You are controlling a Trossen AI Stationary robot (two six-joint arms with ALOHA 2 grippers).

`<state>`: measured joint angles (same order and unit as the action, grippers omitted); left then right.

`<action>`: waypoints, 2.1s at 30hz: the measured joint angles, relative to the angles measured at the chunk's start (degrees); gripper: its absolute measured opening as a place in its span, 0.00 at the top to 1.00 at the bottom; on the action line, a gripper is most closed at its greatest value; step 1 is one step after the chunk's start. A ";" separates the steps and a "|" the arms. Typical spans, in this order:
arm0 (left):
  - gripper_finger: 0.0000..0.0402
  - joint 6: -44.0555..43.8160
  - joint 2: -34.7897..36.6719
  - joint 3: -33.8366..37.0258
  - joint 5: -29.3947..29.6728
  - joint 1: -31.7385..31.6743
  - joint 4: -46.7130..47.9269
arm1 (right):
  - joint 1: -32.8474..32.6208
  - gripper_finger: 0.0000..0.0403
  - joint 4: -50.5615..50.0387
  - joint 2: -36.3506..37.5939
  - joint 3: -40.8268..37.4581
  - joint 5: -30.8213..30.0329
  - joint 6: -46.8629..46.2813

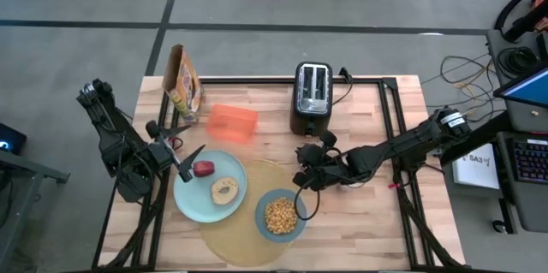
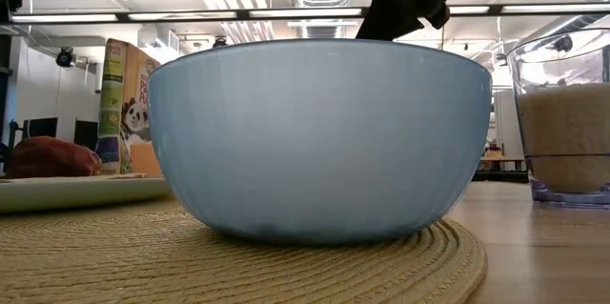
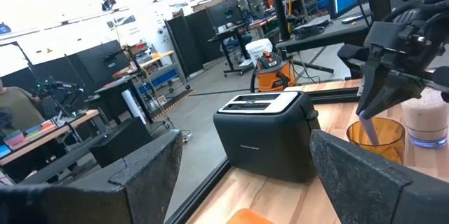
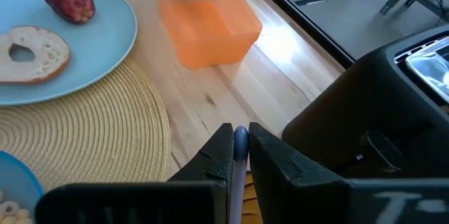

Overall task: Arrange a breakfast setting
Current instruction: Put the blue spoon on the placemat

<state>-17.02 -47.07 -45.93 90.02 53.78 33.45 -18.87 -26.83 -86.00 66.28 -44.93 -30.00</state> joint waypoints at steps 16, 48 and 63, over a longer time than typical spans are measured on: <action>0.27 0.00 0.01 0.00 0.00 0.00 0.04 | 0.00 0.93 -2.01 7.42 0.04 0.39 0.70; 0.27 0.00 0.02 0.00 0.00 0.02 0.09 | -3.25 0.93 54.92 -10.22 0.21 16.46 38.80; 0.27 0.00 -0.04 0.00 0.00 0.02 0.15 | -1.73 0.93 31.76 -29.74 25.09 16.30 42.44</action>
<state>-17.02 -47.11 -45.93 90.02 53.80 33.61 -20.60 4.93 -115.75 91.37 -28.63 12.44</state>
